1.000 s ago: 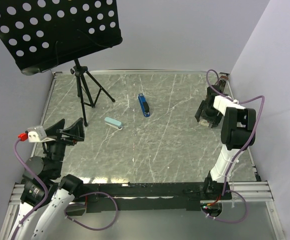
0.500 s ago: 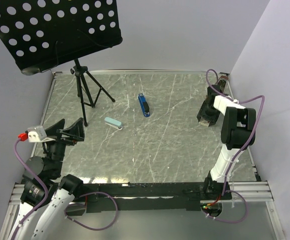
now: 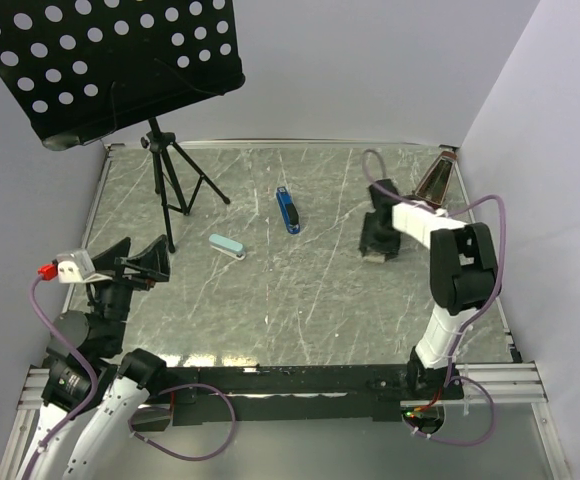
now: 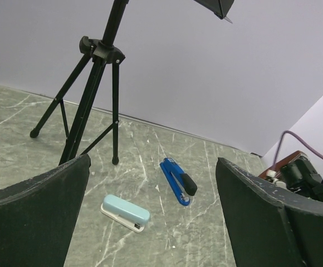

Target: Load the staples into the stapler

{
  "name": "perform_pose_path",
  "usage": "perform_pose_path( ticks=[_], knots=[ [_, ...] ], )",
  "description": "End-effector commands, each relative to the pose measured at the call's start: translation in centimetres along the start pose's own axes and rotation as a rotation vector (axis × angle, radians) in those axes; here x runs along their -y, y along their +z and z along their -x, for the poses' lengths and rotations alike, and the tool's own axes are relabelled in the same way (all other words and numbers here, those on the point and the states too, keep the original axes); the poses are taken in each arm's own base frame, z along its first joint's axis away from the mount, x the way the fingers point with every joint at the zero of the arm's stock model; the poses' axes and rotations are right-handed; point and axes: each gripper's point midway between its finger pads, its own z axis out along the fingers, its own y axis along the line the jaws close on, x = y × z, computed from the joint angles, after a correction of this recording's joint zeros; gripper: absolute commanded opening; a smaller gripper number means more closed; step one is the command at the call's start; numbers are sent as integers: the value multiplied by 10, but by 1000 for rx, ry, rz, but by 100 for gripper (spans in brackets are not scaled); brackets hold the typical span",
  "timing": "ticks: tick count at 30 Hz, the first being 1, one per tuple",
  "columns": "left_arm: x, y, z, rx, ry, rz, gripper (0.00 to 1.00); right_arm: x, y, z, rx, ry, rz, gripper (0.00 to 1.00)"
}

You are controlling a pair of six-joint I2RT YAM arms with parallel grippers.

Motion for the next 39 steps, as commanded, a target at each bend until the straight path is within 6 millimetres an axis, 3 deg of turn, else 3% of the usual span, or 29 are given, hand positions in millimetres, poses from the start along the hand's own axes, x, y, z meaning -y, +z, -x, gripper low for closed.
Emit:
perform_pose_path(
  ticks=[1,6,12,17,19,25,30,34,39],
  knots=[
    [5,4,-4,-30,11,-18,99,-37,-24,-31,-8,-71,42,54],
    [10,8,-12,-65,21,-38,100,-75,-33,-81,-52,-123,98,55],
    [13,11,-19,-95,25,-54,99,-98,-38,-126,-68,-188,93,56],
    [17,15,-31,-149,34,-72,99,-102,-36,-147,-74,-197,74,62],
    [19,19,-38,-178,36,-73,99,-103,-36,-152,-73,-208,68,68],
    [28,31,-67,-301,31,-97,99,-110,-48,-151,-38,-220,129,89],
    [39,42,-92,-442,-35,-94,99,-111,-69,-138,57,-219,223,98],
    [56,50,-133,-595,-127,-140,99,-105,-74,-136,92,-203,321,99],
    [73,53,-176,-693,-247,-204,97,-97,-80,-117,148,-124,503,94]
  ],
)
